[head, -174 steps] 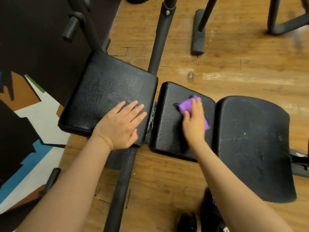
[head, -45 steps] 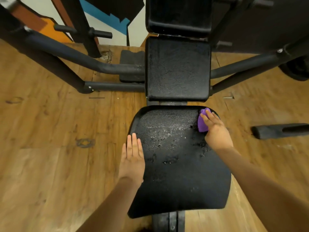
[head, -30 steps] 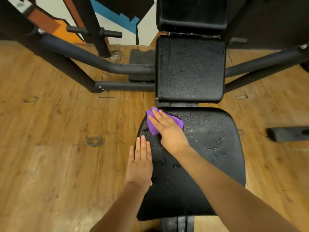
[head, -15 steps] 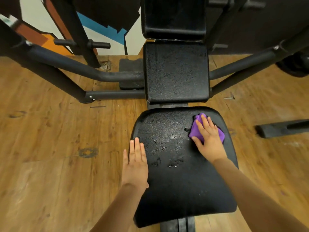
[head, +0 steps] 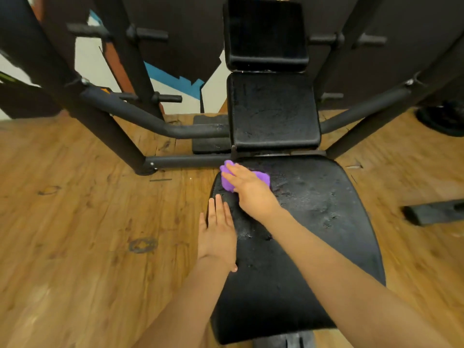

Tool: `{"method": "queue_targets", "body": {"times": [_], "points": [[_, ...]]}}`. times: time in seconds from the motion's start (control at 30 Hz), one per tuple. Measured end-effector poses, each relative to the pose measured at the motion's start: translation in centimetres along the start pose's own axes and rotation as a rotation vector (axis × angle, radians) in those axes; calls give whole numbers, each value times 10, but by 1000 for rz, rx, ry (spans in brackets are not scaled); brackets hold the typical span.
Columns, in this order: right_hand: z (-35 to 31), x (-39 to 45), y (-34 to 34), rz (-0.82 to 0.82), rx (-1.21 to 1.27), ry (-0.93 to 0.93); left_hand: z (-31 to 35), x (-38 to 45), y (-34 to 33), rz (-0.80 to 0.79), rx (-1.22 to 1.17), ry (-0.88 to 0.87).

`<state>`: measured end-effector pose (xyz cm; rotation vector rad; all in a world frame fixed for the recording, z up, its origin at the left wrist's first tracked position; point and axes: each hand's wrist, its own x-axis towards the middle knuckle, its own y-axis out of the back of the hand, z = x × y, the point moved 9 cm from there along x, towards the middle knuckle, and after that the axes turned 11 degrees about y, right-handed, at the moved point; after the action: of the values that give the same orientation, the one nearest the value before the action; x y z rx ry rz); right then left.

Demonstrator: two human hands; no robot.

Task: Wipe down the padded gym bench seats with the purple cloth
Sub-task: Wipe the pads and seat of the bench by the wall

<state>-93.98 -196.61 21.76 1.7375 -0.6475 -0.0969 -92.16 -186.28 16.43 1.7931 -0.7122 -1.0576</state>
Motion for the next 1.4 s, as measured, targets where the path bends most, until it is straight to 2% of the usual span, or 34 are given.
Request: {"method": "queue_targets", "body": {"times": [0.17, 0.3, 0.4, 0.5, 0.63, 0.73, 0.83, 0.87, 1.03, 1.27, 1.4], "points": [[12, -19, -3, 50, -42, 25, 0, 2, -2, 41, -58, 27], [68, -66, 31, 154, -108, -105, 2, -5, -7, 68, -120, -13], [107, -102, 56, 146, -183, -245, -1, -9, -11, 87, -251, -98], [121, -121, 65, 201, -192, -325, -13, -8, -13, 135, -425, -119], [128, -124, 64, 244, -115, -373, -9, -12, -10, 244, -508, -134], [145, -143, 73, 322, -114, -439, -24, 4, -7, 269, -791, -66], [154, -154, 76, 317, -176, -495, -37, 26, -23, 162, -1220, 1], [152, -150, 75, 312, -185, -484, -37, 29, -25, 174, -1281, -1], [105, -114, 53, 290, -179, -307, -42, 23, -31, 258, -1315, -35], [90, -106, 40, 304, -142, -289, -39, 18, -27, 297, -1263, -41], [72, -98, 28, 232, -101, -182, -39, 19, -29, 318, -1259, -10]]}}
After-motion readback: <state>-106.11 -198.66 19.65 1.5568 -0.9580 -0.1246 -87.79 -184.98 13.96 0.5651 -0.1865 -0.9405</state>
